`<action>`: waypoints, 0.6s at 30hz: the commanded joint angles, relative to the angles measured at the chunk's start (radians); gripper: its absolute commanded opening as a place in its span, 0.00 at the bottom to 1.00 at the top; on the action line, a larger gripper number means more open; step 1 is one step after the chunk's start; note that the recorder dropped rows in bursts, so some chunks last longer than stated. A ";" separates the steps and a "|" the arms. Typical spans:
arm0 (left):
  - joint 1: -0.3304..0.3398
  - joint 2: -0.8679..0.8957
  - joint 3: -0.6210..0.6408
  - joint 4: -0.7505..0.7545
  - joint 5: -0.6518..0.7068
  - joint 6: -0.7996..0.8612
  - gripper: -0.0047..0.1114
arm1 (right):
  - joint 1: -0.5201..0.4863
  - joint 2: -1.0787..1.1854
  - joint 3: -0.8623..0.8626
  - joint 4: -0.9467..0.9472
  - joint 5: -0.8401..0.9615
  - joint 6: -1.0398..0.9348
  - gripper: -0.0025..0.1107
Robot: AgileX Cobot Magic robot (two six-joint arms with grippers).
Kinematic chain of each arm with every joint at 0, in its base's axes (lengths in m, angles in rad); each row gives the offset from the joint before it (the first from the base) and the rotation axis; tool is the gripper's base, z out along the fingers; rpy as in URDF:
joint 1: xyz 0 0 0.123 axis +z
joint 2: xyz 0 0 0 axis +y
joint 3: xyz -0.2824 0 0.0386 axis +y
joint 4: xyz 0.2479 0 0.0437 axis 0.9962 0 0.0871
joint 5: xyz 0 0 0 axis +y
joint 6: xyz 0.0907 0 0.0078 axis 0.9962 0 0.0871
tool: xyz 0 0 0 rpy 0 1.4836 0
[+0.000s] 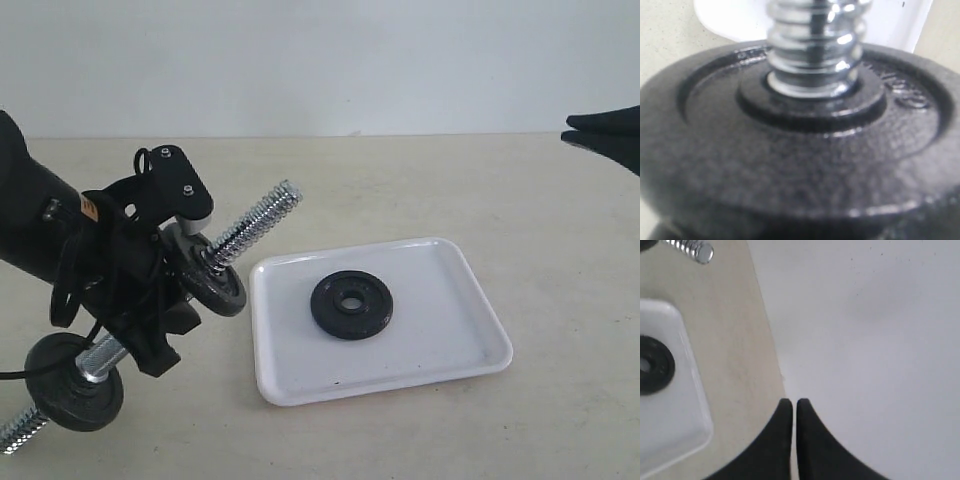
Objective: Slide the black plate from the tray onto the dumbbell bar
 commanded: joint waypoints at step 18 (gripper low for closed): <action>-0.004 -0.053 -0.038 -0.089 -0.125 -0.002 0.08 | 0.001 0.107 -0.053 0.153 0.684 0.689 0.02</action>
